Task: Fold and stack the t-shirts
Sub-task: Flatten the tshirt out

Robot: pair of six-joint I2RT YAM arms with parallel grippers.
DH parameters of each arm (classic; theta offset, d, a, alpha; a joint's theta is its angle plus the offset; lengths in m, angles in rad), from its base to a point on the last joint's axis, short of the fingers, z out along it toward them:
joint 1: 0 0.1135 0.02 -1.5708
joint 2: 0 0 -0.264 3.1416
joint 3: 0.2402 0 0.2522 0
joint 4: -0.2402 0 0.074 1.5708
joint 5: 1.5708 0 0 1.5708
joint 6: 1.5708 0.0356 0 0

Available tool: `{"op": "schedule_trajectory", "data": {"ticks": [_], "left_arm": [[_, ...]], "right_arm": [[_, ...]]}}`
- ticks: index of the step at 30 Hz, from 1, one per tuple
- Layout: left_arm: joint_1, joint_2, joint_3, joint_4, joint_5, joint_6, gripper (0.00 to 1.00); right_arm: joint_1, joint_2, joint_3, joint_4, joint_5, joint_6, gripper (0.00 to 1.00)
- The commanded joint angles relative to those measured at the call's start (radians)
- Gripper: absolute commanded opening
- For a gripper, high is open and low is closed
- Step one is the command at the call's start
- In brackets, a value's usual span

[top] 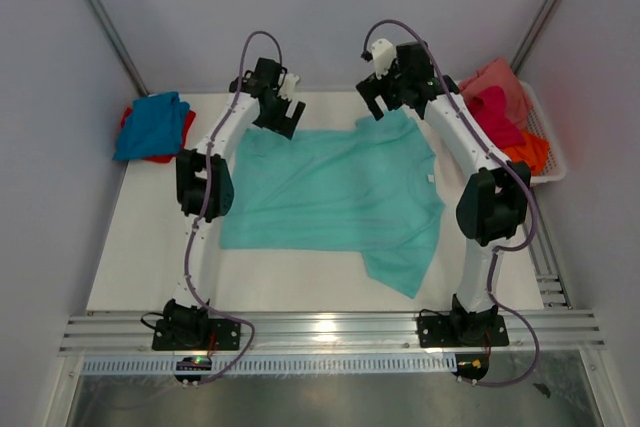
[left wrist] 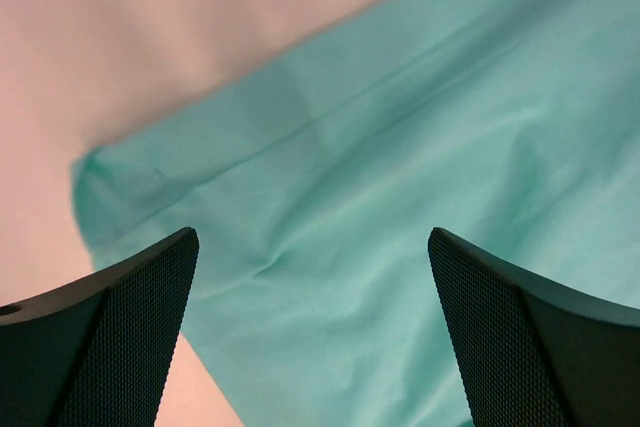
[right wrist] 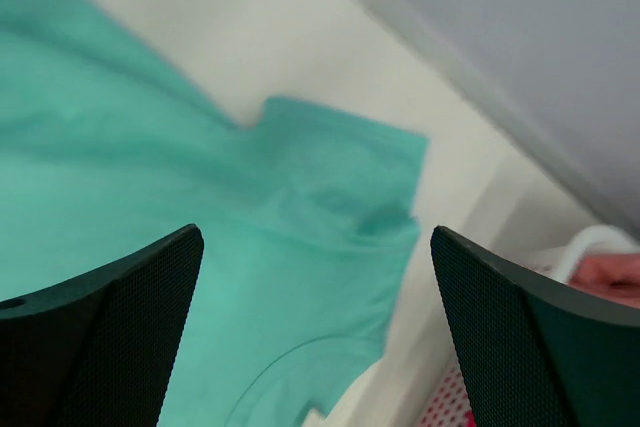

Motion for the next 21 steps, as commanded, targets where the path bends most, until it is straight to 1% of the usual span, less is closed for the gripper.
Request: {"op": "schedule_trajectory", "data": {"ticks": [1,2,3,4,5,7,8,11,16,21], "left_arm": [[0.022,-0.066,0.056,0.063,-0.056,-0.005,0.99],[0.026,-0.072,0.054,0.078,-0.056,-0.008,0.99],[0.031,-0.080,0.053,0.091,-0.088,-0.012,0.99],[0.038,-0.082,0.051,0.114,-0.117,-0.023,0.99],[0.043,-0.080,0.050,0.122,-0.131,-0.056,0.99],[0.052,-0.074,0.050,0.122,-0.163,-0.087,0.99],[0.054,-0.072,0.036,0.123,-0.200,-0.095,0.99],[0.054,-0.080,-0.028,0.131,-0.229,-0.095,0.99],[0.055,-0.063,-0.088,0.120,-0.260,-0.095,0.99],[0.058,-0.039,-0.090,0.111,-0.257,-0.084,0.99]], "right_arm": [[-0.033,0.005,-0.189,-0.227,-0.274,0.091,0.99],[-0.054,-0.019,-0.227,-0.215,-0.289,0.099,0.99],[-0.062,-0.033,-0.263,-0.210,-0.306,0.082,0.99],[-0.062,-0.046,-0.333,-0.199,-0.308,0.076,0.99],[-0.064,-0.069,-0.367,-0.164,-0.281,0.077,0.99],[-0.062,-0.089,-0.434,-0.138,-0.274,0.082,1.00],[-0.062,-0.104,-0.449,-0.099,-0.239,0.102,0.99],[-0.062,-0.095,-0.438,-0.071,-0.165,0.160,0.99],[-0.062,-0.070,-0.415,-0.070,-0.176,0.163,0.99],[-0.060,-0.047,-0.391,-0.074,-0.197,0.171,0.99]]}}
